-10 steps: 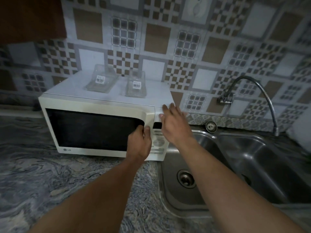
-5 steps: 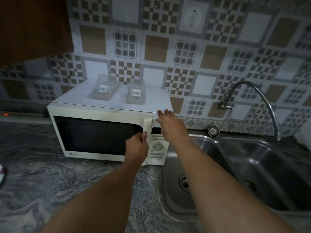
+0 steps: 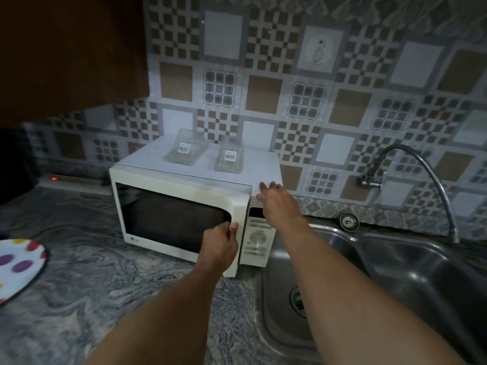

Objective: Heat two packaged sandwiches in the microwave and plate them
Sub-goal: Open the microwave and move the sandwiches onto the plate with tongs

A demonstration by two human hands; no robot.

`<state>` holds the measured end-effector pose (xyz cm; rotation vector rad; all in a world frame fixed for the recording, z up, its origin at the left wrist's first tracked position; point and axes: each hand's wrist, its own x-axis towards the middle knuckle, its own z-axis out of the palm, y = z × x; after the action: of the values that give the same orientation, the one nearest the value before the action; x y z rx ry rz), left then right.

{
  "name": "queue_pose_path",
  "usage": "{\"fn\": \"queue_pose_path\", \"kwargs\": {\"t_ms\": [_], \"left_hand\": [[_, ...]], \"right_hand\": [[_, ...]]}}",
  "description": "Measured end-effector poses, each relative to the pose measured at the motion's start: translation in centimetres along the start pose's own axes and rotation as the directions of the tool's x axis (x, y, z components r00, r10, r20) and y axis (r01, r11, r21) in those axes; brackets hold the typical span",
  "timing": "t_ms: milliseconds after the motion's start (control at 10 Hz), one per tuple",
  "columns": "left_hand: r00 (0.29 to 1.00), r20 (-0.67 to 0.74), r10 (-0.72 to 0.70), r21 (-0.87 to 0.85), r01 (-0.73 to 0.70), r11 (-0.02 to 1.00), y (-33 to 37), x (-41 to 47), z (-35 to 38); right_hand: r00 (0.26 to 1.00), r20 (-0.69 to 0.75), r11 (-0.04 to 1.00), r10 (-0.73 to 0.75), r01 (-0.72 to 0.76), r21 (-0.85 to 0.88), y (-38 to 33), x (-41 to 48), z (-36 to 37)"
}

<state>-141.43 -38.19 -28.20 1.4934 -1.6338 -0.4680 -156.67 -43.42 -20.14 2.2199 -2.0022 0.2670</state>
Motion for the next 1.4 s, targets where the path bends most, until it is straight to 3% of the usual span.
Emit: {"fn": "queue_pose_path", "kwargs": {"t_ms": [100, 200, 300, 500, 600, 800, 900, 1000, 1200, 1300, 1400], "left_hand": [[0.999, -0.023, -0.042, -0.056, 0.041, 0.998, 0.0, -1.3, -1.2], [0.969, -0.083, -0.232, -0.175, 0.215, 0.961, 0.6, -2.5, -2.6], [0.894, -0.102, -0.437, -0.299, 0.392, 0.870, 0.8, -3.9, -4.9], [0.809, 0.080, -0.582, -0.352, 0.570, 0.743, -0.6, -4.7, -10.6], [0.801, 0.149, -0.581, -0.276, 0.597, 0.753, -0.4, -4.8, -13.3], [0.804, 0.120, -0.582, -0.096, 0.593, 0.799, 0.5, -3.2, -16.5], [0.857, 0.055, -0.512, 0.121, 0.503, 0.856, 0.4, -2.3, -17.2], [0.825, 0.071, -0.561, 0.222, 0.535, 0.815, 0.5, -1.4, -18.6], [0.850, 0.072, -0.522, 0.564, 0.397, 0.724, -6.2, 1.9, -20.6], [0.849, 0.147, -0.508, 0.639, 0.311, 0.703, -6.7, 2.4, -22.7], [0.864, 0.165, -0.475, 0.583, 0.303, 0.754, -6.5, 2.5, -24.2]], "right_hand": [[0.999, 0.028, 0.999, 0.021, -0.022, 0.049, -0.3, -0.7, -0.1], [0.996, 0.081, 0.997, 0.040, -0.046, 0.065, -0.4, -1.3, -0.4], [0.993, 0.110, 0.994, 0.049, -0.059, 0.093, -1.0, -2.1, -0.9], [0.984, 0.168, 0.986, 0.065, -0.089, 0.144, -2.9, -2.3, -2.6], [0.978, 0.200, 0.986, 0.064, -0.093, 0.140, -4.2, -2.5, -2.5], [0.973, 0.230, 0.989, 0.017, -0.050, 0.137, -7.1, -1.9, -2.3], [0.973, 0.228, 0.995, -0.021, -0.002, 0.103, -8.3, -1.3, -2.1], [0.972, 0.217, 0.994, -0.092, 0.077, 0.076, -10.6, 0.2, -1.9], [0.953, 0.234, 0.980, -0.191, 0.173, 0.094, -14.5, 2.7, -1.1], [0.952, 0.235, 0.979, -0.197, 0.181, 0.088, -16.1, 3.8, -0.9], [0.949, 0.246, 0.980, -0.196, 0.183, 0.075, -17.9, 4.8, -0.7]]}}
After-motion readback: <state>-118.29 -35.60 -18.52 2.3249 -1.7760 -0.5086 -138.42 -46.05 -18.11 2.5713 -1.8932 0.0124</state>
